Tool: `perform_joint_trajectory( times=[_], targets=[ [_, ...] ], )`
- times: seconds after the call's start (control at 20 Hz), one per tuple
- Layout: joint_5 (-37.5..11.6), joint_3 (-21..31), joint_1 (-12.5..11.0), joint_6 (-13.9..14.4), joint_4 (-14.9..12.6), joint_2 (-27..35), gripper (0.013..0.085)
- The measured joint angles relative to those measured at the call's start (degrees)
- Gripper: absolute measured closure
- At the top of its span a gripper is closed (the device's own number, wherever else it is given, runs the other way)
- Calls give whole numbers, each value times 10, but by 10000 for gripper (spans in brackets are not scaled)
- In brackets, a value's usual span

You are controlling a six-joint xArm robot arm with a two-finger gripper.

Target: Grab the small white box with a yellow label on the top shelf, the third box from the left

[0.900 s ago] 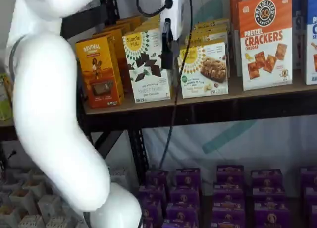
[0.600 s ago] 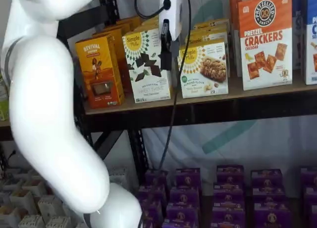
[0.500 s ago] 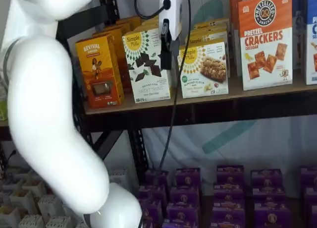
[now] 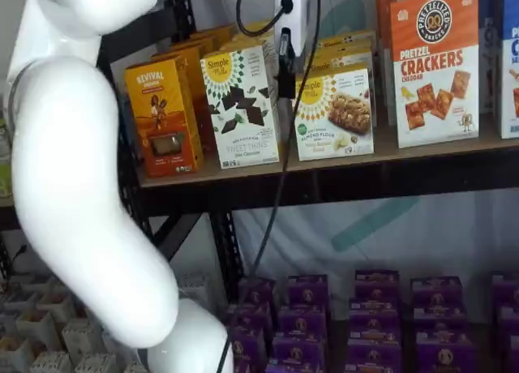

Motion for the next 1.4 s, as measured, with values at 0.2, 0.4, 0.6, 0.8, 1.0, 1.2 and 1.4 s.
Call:
perform_joint_trajectory(
  times=[0.2,0.4,0.6,0.8,1.0,1.2,1.4],
  targets=[
    [-31,-14,11,-4,-29,24,130],
    [-27,-38,19,-5,-63,57,130],
    [-41,-44,27,-5,-83,75,130],
    [-36,-62,32,-1,-95,101,130],
    [-2,-97,46,12,-120,136,130],
    [1,-116,55,20,-119,160,130],
    [-4,-130,61,25,-117,179,170]
  ],
)
